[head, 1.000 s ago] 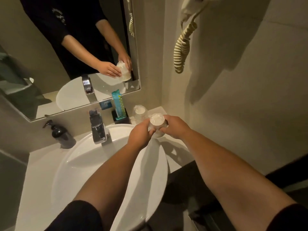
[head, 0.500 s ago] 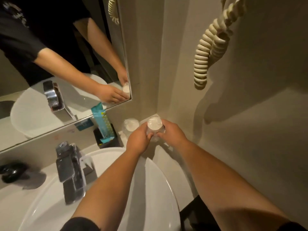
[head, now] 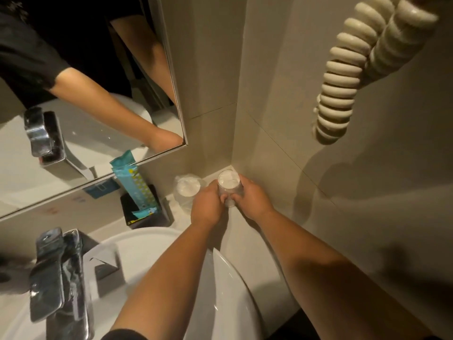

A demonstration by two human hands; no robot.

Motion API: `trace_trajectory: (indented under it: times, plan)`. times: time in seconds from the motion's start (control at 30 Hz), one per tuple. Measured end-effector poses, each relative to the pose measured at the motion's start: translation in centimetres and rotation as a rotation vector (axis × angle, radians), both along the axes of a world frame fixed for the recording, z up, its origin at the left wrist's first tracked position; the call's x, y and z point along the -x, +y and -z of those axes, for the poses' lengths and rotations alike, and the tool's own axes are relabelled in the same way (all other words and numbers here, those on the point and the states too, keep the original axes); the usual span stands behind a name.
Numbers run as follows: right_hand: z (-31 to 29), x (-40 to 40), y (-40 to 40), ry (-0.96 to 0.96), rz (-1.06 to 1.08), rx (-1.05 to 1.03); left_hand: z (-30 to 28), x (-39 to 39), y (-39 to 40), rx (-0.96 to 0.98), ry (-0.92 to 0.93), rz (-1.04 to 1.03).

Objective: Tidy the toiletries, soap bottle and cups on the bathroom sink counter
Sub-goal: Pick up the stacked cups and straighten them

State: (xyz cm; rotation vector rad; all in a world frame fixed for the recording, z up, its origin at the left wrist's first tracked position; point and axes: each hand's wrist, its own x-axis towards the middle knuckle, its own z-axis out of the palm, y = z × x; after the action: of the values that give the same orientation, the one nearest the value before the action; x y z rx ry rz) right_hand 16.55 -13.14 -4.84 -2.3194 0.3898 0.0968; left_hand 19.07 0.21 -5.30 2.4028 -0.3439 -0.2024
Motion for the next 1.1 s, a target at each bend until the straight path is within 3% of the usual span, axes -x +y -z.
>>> trace_trajectory:
  times: [0.73, 1.1]
  plan:
    - [-3.1, 2.2, 0.3, 0.048, -0.031, 0.109, -2.5, 2.4, 0.7, -0.041, -0.034, 0.053]
    - [-10.8, 11.9, 1.4, 0.108, -0.261, 0.582, -7.5, 10.4, 5.3, -0.57, -0.285, 0.286]
